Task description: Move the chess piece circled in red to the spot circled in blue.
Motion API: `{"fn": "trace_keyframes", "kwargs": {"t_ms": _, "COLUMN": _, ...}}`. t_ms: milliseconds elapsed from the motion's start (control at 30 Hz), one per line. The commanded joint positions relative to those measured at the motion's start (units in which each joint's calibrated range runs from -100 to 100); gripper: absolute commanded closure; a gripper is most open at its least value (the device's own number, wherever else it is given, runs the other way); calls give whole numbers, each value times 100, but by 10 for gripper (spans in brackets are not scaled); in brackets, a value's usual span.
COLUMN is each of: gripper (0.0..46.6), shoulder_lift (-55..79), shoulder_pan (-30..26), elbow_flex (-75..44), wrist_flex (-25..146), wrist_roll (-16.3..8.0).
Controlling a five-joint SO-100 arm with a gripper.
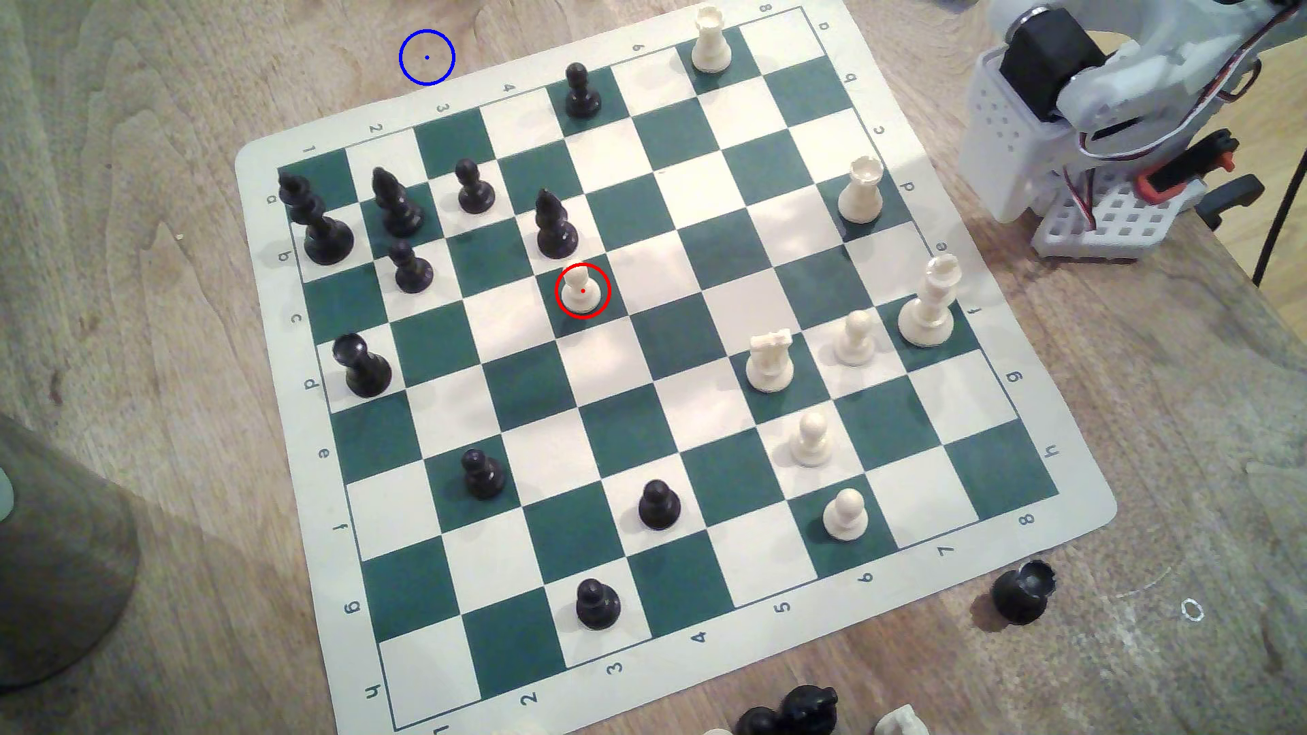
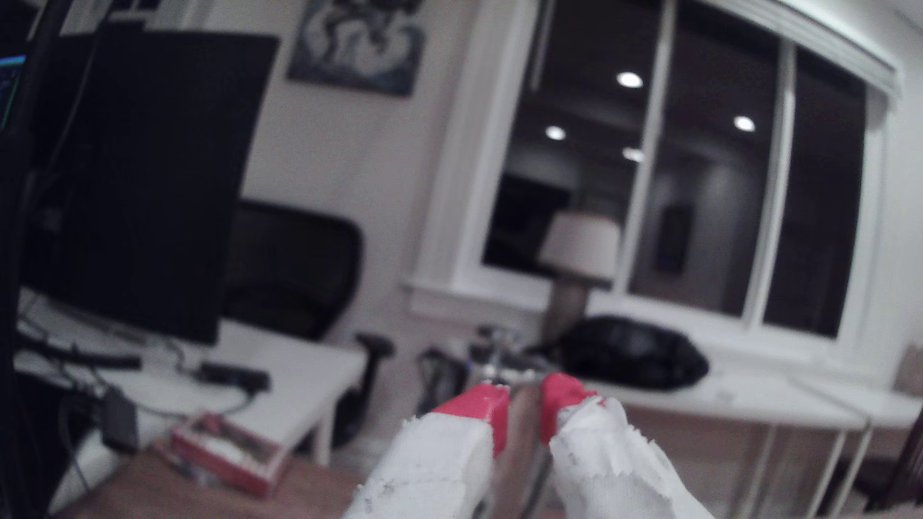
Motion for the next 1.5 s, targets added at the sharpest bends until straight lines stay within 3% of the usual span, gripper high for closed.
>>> {"fn": "trace_keyframes", "kwargs": {"t_ms": 0, "gripper": 464, "shoulder_lift": 847, "shoulder_pan": 6, "elbow_flex": -1387, "wrist_flex": 1748, "wrist_roll": -400}}
{"fn": "trace_keyframes", "kwargs": {"t_ms": 133, "gripper": 464, "shoulder_lift": 1968, "shoulder_pan": 53, "elbow_flex": -2502, "wrist_flex": 2919, "wrist_roll": -811}}
{"fn": "trace_keyframes", "kwargs": {"t_ms": 267, "gripper": 464, "shoulder_lift": 3445, "shoulder_pan": 397, "elbow_flex": -3862, "wrist_flex": 4066, "wrist_roll": -1104}}
{"fn": "trace_keyframes", "kwargs": {"t_ms": 333, "gripper": 464, "shoulder_lift": 4243, "shoulder_pan": 601, "elbow_flex": -4624, "wrist_flex": 4795, "wrist_roll": -1416}}
{"fn": "trace_keyframes", "kwargs": {"t_ms": 400, "gripper": 464, "shoulder_lift": 4930, "shoulder_pan": 671, "elbow_flex": -5276, "wrist_flex": 5491, "wrist_roll": -1543}}
{"fn": "trace_keyframes", "kwargs": {"t_ms": 567, "gripper": 460, "shoulder_lift": 5754, "shoulder_pan": 585, "elbow_flex": -5449, "wrist_flex": 5712, "wrist_roll": -1714}}
{"fn": "trace_keyframes", "kwargs": {"t_ms": 667, "gripper": 432, "shoulder_lift": 6450, "shoulder_pan": 515, "elbow_flex": -5394, "wrist_flex": 5507, "wrist_roll": -1900}}
{"fn": "trace_keyframes", "kwargs": {"t_ms": 733, "gripper": 413, "shoulder_lift": 6832, "shoulder_pan": 538, "elbow_flex": -5440, "wrist_flex": 5352, "wrist_roll": -1954}}
{"fn": "trace_keyframes", "kwargs": {"t_ms": 833, "gripper": 345, "shoulder_lift": 7392, "shoulder_pan": 593, "elbow_flex": -5412, "wrist_flex": 4950, "wrist_roll": -1963}}
{"fn": "trace_keyframes", "kwargs": {"t_ms": 967, "gripper": 321, "shoulder_lift": 7893, "shoulder_pan": 601, "elbow_flex": -5394, "wrist_flex": 4631, "wrist_roll": -1939}}
{"fn": "trace_keyframes", "kwargs": {"t_ms": 1467, "gripper": 326, "shoulder_lift": 9336, "shoulder_pan": 945, "elbow_flex": -5449, "wrist_flex": 4008, "wrist_roll": -1719}}
